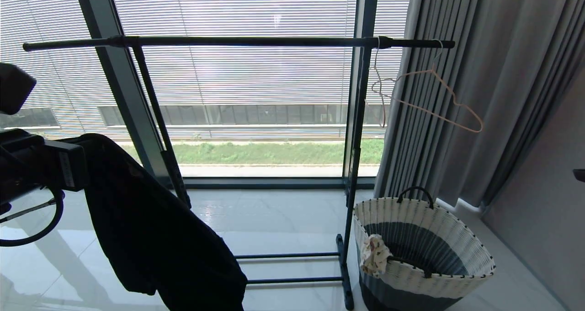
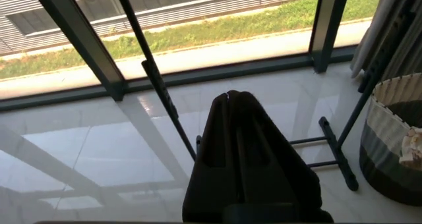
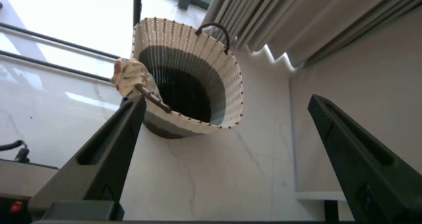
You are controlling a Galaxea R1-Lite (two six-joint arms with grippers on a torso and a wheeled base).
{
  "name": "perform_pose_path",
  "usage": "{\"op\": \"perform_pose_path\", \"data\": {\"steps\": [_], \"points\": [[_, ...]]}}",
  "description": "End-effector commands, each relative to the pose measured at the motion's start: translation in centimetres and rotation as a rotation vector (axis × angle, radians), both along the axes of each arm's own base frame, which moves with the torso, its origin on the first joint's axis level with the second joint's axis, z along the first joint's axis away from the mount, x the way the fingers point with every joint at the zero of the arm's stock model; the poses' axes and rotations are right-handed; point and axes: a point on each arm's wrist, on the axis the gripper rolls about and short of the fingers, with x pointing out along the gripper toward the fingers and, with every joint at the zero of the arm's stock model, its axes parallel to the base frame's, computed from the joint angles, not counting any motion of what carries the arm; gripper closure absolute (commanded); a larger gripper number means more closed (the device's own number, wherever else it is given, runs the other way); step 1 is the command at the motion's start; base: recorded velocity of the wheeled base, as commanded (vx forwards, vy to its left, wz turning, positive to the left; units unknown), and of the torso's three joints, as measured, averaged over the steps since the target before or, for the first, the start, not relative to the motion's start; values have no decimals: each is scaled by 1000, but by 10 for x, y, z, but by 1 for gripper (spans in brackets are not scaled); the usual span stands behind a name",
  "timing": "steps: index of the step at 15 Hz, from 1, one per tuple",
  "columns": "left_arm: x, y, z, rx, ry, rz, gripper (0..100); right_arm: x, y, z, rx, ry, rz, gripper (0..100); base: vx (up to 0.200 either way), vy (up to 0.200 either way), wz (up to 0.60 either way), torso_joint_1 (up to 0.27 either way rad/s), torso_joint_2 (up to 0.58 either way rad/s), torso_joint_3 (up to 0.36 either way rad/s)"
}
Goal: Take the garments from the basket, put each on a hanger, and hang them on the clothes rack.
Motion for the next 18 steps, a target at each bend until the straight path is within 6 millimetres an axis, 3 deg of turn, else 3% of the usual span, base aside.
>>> {"op": "perform_pose_path", "data": {"steps": [1, 8, 12, 18], "points": [[0, 0, -3, 0, 9, -1, 100, 1, 0, 0, -1, 3, 1, 0, 0, 0, 0, 212, -491, -286], [-1, 0, -2, 0, 5, -1, 100, 1, 0, -2, 1, 8, 2, 0, 0, 0, 0, 222, -499, -279], [-1, 0, -3, 3, 9, -1, 100, 1, 0, -2, 0, 11, 2, 0, 0, 0, 0, 55, -123, -62], [-2, 0, -7, 1, 20, -2, 100, 2, 1, -3, -3, 16, 4, 0, 200, -200, 0, 7, -9, -4]]}}
